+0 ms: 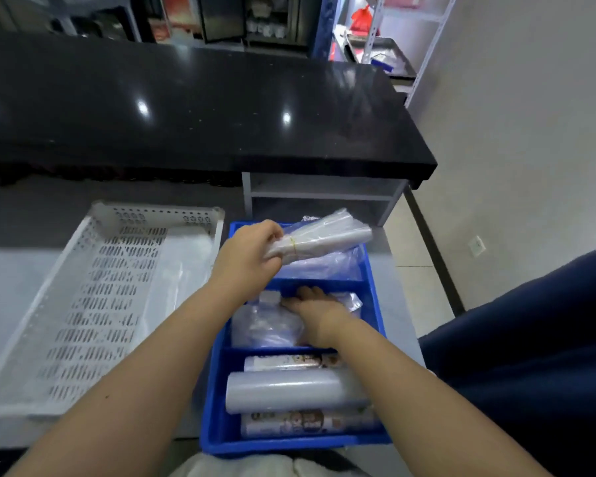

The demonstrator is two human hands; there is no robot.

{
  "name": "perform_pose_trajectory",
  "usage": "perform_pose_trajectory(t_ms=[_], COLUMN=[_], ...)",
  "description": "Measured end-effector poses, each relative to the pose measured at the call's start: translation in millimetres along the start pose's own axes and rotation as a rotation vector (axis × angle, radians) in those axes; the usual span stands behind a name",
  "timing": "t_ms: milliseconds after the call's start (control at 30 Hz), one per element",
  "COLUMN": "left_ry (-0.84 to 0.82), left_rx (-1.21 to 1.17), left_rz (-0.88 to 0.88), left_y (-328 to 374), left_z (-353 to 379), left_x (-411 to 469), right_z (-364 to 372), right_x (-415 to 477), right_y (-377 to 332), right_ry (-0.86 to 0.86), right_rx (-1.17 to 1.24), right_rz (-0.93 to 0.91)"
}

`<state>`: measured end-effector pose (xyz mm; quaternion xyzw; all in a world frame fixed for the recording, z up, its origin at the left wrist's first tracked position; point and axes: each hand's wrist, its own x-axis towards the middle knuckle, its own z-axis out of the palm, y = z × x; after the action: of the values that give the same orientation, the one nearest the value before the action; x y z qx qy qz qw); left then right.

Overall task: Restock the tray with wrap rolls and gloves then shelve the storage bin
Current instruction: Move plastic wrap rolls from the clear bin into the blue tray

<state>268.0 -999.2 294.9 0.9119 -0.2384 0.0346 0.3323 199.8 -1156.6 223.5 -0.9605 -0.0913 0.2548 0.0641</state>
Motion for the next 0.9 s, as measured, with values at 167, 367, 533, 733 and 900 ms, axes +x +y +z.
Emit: perform_pose_trajectory(t_ms=[167, 367, 533, 733, 900], left_ry=[0.101, 0.171, 0.119, -0.098, -0.366], left_rx=[0.008, -0.011, -0.002, -0.035, -0.109], left_rz=[-0.091, -0.139, -0.112, -0.091, -0.042], left_y=[6.7, 2.2, 4.3, 17.9, 23.1], left_z=[0.5, -14.8, -39.2, -33.9, 11.7], left_x=[-14.0, -31.0, -24.6, -13.5, -22.6], right_z=[3.7, -6.6, -37.3, -53.8, -35.6], right_x=[0.3, -27.2, -55.4, -97.0, -127.2], right_y=[4.1, 0.2, -5.8, 11.8, 28.7], right_ry=[-0.023, 0.302, 0.493, 0.587, 0.545], right_rx=[0.109, -0.01, -0.172, -0.184, -0.149], right_rz=[-0.105, -0.236, -0.27, -0.2, -0.128])
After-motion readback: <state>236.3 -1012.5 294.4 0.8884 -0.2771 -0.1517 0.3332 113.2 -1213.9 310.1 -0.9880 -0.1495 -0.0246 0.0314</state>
